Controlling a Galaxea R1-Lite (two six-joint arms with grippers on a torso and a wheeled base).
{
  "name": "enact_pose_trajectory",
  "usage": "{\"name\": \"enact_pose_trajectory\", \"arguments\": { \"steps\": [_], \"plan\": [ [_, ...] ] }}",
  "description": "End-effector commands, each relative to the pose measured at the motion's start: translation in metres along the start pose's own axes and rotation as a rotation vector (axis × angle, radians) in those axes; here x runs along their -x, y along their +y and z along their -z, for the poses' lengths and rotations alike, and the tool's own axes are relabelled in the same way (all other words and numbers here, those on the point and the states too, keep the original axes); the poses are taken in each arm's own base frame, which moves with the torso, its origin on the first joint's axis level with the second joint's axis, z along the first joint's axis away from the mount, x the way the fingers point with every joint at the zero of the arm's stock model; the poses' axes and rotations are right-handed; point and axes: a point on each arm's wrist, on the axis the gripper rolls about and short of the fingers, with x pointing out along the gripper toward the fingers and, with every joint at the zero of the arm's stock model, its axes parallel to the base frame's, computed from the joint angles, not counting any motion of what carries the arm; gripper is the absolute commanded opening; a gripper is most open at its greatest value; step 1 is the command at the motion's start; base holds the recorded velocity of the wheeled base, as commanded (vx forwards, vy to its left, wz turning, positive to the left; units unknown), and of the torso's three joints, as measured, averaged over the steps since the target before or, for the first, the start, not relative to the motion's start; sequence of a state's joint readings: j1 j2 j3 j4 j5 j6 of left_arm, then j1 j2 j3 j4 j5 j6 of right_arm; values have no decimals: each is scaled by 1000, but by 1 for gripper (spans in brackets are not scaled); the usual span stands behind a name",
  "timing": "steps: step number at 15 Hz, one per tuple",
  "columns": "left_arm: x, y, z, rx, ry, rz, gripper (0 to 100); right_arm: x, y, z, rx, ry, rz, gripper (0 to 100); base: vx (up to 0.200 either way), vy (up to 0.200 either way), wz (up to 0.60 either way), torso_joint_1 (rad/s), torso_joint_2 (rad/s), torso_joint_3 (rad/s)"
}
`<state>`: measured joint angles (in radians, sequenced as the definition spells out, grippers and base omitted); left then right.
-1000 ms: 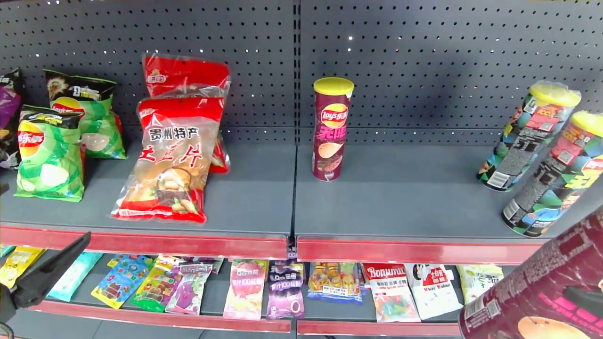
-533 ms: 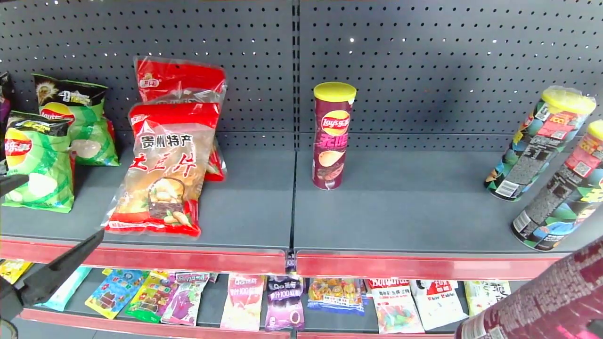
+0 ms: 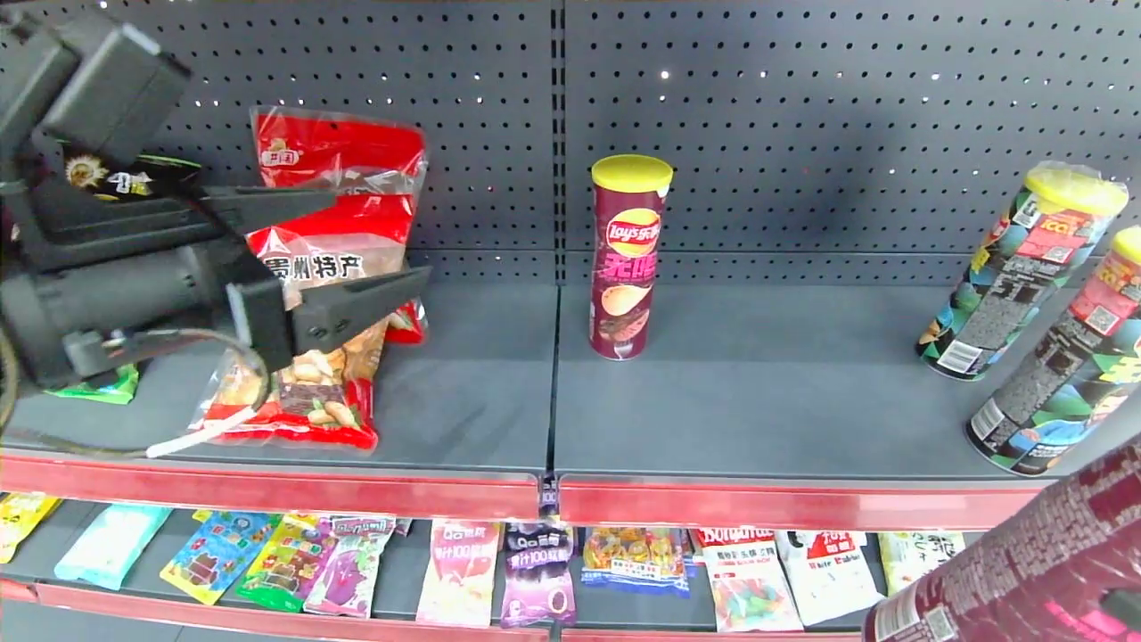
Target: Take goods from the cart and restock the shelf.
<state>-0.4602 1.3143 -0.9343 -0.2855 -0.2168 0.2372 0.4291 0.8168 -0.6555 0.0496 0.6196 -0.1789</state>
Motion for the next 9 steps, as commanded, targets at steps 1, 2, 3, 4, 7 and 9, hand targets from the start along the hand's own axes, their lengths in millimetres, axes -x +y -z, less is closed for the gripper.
{"name": "enact_pose_trajectory", "arguments": {
  "steps": [1, 2, 3, 4, 7, 9],
  "plan": [
    [-65, 2, 8, 70, 45, 150, 100, 1, 0, 0, -2, -2, 12, 0, 0, 0, 0, 0, 0, 0],
    [-65, 2, 8, 70, 45, 150, 100, 1, 0, 0, -2, -2, 12, 0, 0, 0, 0, 0, 0, 0],
    [-97, 6, 12, 67, 48, 214, 100, 2, -1, 0, -13, -4, 26, 0, 0, 0, 0, 0, 0, 0],
    [-104, 6, 13, 55, 43, 240, 100, 2, -1, 0, -12, -5, 26, 0, 0, 0, 0, 0, 0, 0],
    [-125, 11, 25, -11, 57, 268, 100, 2, -1, -1, -13, -5, 34, 0, 0, 0, 0, 0, 0, 0],
    [-138, 13, 25, -13, 45, 289, 100, 2, -1, 1, -17, 0, 33, 0, 0, 0, 0, 0, 0, 0]
  ]
}}
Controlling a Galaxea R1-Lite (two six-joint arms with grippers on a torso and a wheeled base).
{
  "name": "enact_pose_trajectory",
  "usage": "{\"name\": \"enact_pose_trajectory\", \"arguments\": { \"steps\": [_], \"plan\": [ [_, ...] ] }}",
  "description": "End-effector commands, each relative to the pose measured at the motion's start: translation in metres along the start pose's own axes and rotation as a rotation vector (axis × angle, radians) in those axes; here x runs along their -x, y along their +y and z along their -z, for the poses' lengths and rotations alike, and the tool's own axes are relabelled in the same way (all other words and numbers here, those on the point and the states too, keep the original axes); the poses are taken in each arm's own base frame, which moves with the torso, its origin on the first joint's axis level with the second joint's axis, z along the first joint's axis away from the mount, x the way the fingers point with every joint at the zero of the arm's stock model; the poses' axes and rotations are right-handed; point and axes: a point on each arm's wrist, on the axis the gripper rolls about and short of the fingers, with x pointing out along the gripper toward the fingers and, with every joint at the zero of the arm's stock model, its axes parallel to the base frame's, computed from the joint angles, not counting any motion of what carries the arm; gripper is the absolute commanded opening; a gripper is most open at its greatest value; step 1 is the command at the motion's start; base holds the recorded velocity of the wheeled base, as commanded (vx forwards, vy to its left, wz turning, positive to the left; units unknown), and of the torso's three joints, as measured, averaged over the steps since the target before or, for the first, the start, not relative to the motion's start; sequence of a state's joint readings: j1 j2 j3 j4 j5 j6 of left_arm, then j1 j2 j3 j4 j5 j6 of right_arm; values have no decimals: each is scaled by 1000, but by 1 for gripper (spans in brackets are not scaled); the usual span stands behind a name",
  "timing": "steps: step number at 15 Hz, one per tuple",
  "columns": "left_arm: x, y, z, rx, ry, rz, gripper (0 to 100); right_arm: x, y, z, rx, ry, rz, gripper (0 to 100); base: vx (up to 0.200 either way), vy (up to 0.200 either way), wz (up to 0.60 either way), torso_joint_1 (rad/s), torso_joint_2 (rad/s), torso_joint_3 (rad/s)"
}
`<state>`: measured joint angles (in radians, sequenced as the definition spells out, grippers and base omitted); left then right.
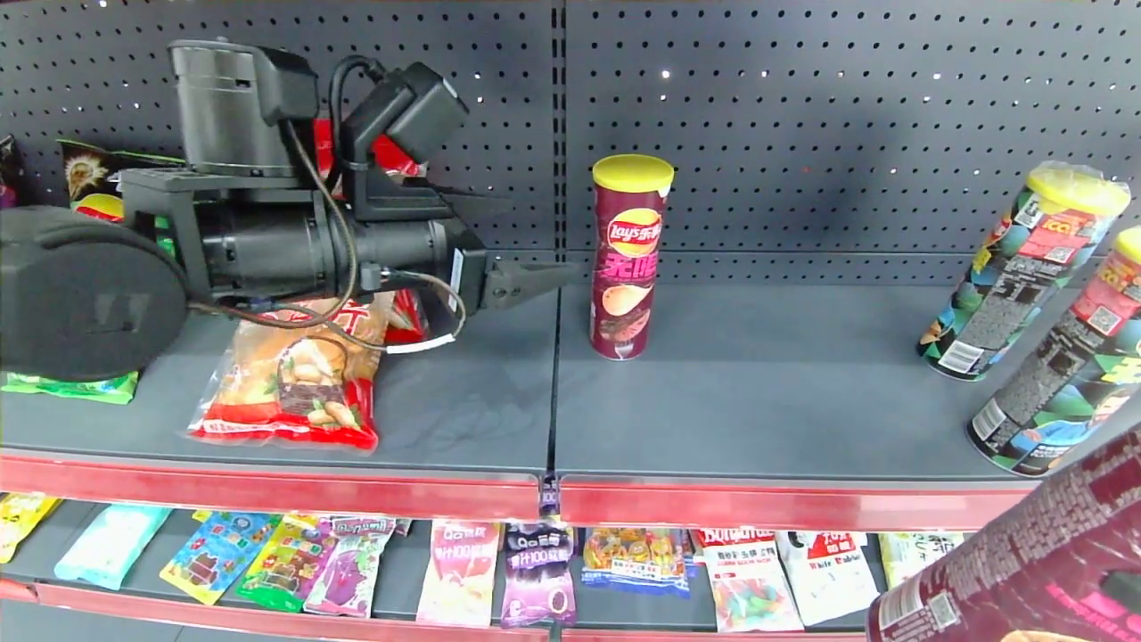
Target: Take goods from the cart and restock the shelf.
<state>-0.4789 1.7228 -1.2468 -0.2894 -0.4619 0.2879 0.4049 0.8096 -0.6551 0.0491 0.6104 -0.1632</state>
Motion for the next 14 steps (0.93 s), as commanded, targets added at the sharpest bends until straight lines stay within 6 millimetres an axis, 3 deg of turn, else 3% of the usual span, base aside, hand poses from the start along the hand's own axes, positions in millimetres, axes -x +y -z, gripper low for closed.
{"name": "enact_pose_trajectory", "arguments": {
  "steps": [1, 8, 14],
  "plan": [
    [-25, 10, 12, 12, 24, 11, 100, 0, 1, 2, -2, 4, -1, 0, 0, 0, 0, 0, 0, 0],
    [-54, 31, 15, 2, -6, 22, 100, 1, 2, 7, -6, 14, -4, 0, 0, 0, 0, 0, 0, 0],
    [-70, 35, 17, -1, -38, 107, 100, 1, 2, 9, -11, 19, -3, 0, 0, 0, 0, 0, 0, 0]
  ]
}}
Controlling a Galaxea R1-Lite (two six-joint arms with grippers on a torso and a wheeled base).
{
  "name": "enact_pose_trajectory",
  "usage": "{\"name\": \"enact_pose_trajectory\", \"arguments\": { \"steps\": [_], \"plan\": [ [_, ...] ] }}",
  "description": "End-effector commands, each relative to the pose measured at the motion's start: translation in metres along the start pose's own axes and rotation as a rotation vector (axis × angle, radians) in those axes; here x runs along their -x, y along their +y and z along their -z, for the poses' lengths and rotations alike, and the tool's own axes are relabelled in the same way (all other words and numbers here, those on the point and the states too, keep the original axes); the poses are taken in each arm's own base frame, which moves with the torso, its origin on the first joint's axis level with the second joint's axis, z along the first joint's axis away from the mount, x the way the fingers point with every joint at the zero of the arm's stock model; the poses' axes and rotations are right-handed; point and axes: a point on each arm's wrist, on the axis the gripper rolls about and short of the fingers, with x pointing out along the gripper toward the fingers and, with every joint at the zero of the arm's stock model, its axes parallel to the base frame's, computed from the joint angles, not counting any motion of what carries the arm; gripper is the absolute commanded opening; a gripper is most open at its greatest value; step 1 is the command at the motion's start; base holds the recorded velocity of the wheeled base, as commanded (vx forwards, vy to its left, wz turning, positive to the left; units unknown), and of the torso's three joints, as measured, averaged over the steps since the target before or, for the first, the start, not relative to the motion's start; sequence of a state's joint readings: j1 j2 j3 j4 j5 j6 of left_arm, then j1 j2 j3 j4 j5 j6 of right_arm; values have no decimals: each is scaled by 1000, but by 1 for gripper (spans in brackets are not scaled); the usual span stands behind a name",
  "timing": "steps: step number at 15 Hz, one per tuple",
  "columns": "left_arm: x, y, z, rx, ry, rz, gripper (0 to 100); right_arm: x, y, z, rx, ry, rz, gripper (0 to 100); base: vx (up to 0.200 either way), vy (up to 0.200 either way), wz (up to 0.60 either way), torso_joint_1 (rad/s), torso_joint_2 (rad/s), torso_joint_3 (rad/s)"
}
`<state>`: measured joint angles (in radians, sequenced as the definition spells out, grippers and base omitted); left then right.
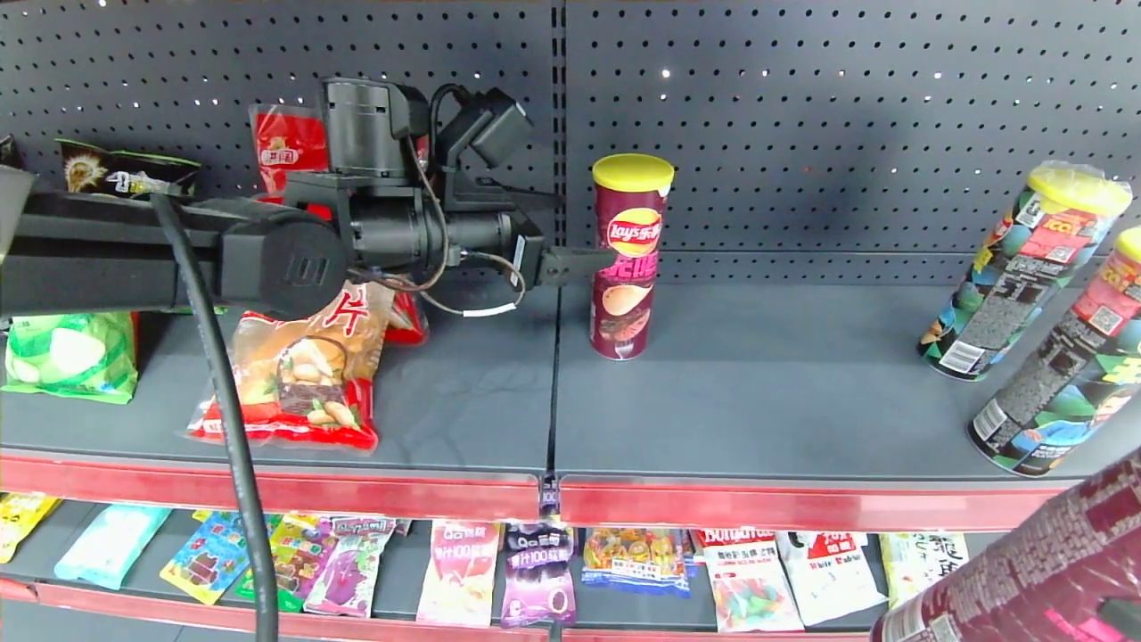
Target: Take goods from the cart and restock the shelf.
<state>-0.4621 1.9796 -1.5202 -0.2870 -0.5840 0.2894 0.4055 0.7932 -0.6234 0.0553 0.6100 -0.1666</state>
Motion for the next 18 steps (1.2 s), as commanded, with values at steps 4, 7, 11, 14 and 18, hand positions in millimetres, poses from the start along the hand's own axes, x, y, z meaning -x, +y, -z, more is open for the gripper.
{"name": "enact_pose_trajectory", "arguments": {
  "steps": [4, 7, 11, 14, 18],
  "plan": [
    [-21, 9, 10, 2, -3, 14, 100, 0, 0, 0, 1, -1, 2, 0, 0, 0, 0, 0, 0, 0],
    [-32, 15, 13, -3, -14, 15, 100, 0, 0, 0, 1, -1, 2, 0, 0, 0, 0, 0, 0, 0],
    [-49, 11, 17, -3, -19, 45, 100, 1, 0, -1, 4, -2, 14, 0, 0, 0, 0, 0, 0, 0],
    [-65, 20, 19, -20, -48, 40, 100, 1, 0, -1, 2, -2, 14, 0, 0, 0, 0, 0, 0, 0],
    [-75, 14, 16, 7, -67, 58, 100, 1, 0, -1, 1, 0, 23, 0, 0, 0, 0, 0, 0, 0]
  ]
}}
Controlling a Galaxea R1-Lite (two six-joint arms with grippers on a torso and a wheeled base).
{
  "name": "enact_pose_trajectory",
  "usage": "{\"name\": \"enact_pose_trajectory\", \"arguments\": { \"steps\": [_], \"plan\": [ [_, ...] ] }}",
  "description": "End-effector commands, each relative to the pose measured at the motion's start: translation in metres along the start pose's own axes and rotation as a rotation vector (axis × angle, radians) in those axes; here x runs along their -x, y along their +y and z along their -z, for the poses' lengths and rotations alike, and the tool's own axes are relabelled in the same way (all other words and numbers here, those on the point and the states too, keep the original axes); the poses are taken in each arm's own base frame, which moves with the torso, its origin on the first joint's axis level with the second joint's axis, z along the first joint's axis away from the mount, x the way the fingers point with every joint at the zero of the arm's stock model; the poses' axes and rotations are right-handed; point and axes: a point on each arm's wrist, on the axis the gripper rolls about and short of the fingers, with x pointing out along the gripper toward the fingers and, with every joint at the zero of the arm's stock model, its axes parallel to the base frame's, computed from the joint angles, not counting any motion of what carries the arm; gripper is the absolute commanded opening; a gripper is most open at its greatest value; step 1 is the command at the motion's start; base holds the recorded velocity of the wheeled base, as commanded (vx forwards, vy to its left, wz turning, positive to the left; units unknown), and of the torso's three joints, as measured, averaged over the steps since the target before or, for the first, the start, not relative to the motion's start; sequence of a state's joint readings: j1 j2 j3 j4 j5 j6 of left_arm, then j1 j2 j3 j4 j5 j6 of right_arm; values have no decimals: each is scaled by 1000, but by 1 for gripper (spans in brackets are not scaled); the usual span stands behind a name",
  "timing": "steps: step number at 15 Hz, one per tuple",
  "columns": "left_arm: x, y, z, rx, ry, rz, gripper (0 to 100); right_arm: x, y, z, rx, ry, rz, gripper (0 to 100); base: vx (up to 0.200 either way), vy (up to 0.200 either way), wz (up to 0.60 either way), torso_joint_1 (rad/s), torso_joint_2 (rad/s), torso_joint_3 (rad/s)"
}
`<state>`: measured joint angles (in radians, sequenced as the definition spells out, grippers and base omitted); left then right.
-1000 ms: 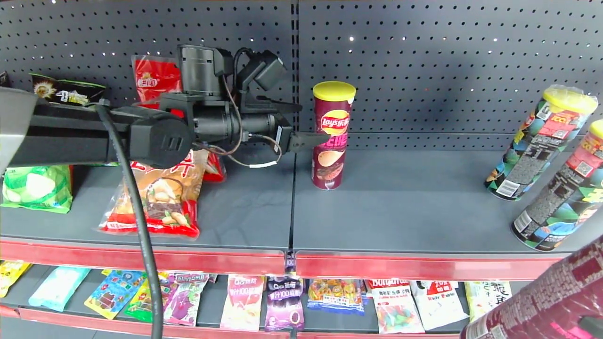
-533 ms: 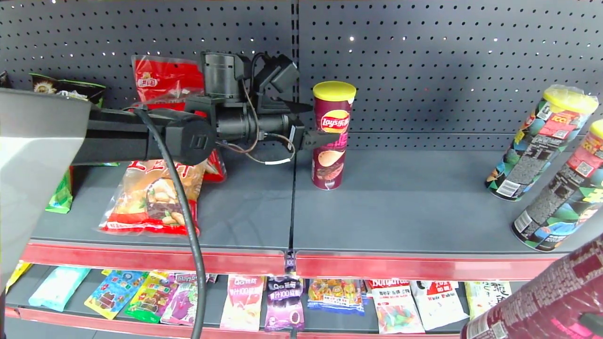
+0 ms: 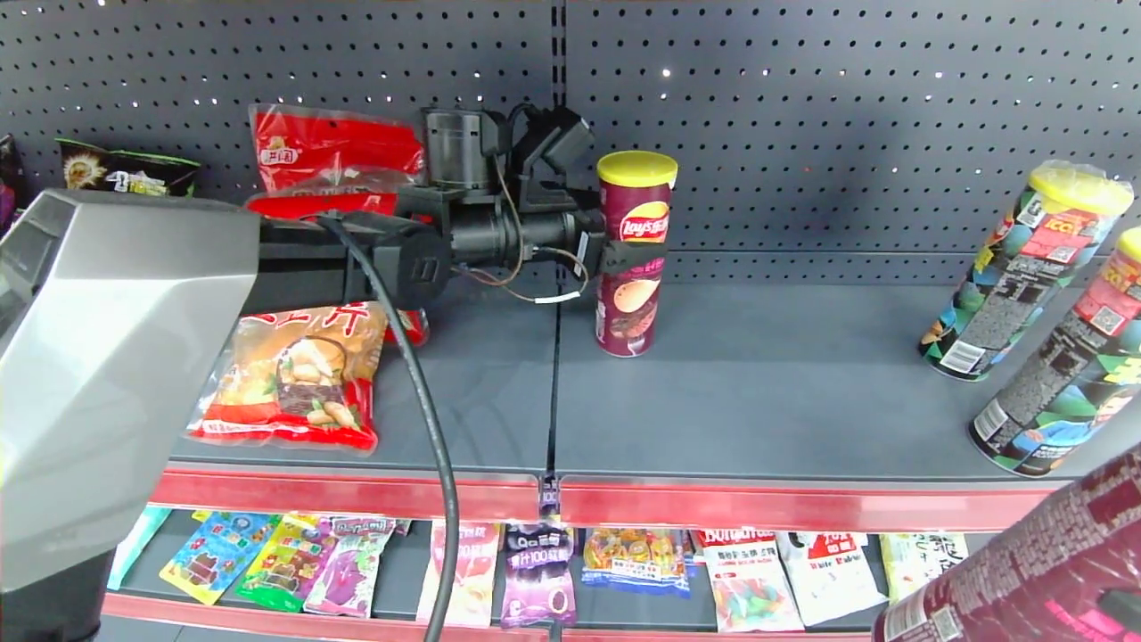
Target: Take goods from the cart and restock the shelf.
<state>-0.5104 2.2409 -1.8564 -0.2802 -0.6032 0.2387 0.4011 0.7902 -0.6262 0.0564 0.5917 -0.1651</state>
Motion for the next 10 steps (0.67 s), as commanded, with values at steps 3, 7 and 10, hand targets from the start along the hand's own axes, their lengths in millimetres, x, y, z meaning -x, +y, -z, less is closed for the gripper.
{"name": "enact_pose_trajectory", "arguments": {
  "steps": [3, 7, 10],
  "plan": [
    [-6, -3, 3, 3, 0, 13, 0, 0, -1, 0, -1, 1, 11, 0, 0, 0, 0, 0, 0, 0],
    [-2, -5, -3, -2, -7, 11, 0, 0, -1, 0, -1, 1, 11, 0, 0, 0, 0, 0, 0, 0],
    [5, -13, -10, -1, -6, 21, 0, 0, -1, 0, -1, 1, 11, 0, 0, 0, 0, 0, 0, 0]
  ]
}}
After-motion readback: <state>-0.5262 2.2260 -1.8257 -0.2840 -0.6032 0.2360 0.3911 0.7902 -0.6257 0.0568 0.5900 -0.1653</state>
